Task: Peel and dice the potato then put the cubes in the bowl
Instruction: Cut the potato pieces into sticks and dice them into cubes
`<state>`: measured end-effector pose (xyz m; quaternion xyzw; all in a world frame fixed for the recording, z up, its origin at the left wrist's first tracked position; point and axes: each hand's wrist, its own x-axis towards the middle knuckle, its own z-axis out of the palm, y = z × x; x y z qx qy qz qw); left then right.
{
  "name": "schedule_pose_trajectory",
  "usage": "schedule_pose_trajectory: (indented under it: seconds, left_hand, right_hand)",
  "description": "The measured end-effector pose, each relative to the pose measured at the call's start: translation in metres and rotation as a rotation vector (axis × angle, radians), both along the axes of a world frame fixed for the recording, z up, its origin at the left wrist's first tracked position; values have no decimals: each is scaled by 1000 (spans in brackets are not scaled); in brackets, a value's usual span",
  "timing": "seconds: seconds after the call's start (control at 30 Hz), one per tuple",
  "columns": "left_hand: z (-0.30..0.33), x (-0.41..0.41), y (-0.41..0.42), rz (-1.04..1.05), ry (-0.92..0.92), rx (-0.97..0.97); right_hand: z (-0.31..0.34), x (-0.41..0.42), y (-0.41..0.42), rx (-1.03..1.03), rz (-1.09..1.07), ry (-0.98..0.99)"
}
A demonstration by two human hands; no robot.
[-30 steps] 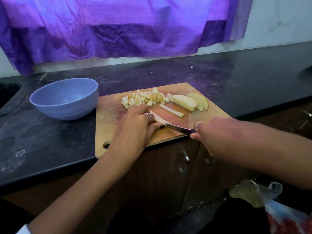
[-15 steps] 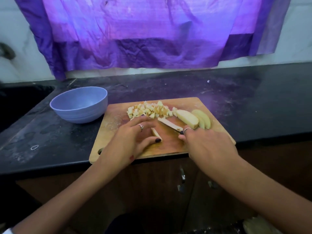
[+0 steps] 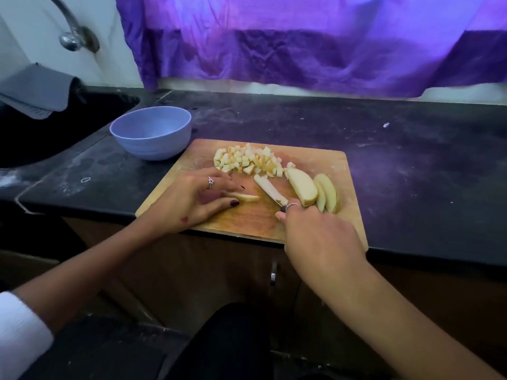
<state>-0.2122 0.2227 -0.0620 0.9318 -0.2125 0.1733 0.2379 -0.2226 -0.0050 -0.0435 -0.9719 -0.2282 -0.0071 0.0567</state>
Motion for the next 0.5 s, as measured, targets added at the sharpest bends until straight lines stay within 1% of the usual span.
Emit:
schedule_pose_trajectory:
  seconds: [0.23,0.5]
  left_hand:
    - [3,-4,-4,71,-18,-32]
    - [0,-4,-4,32,-69,-78]
  right_hand:
    - [8,0,-6,14,-26,89]
    - [4,-4,-7,82,-44,13]
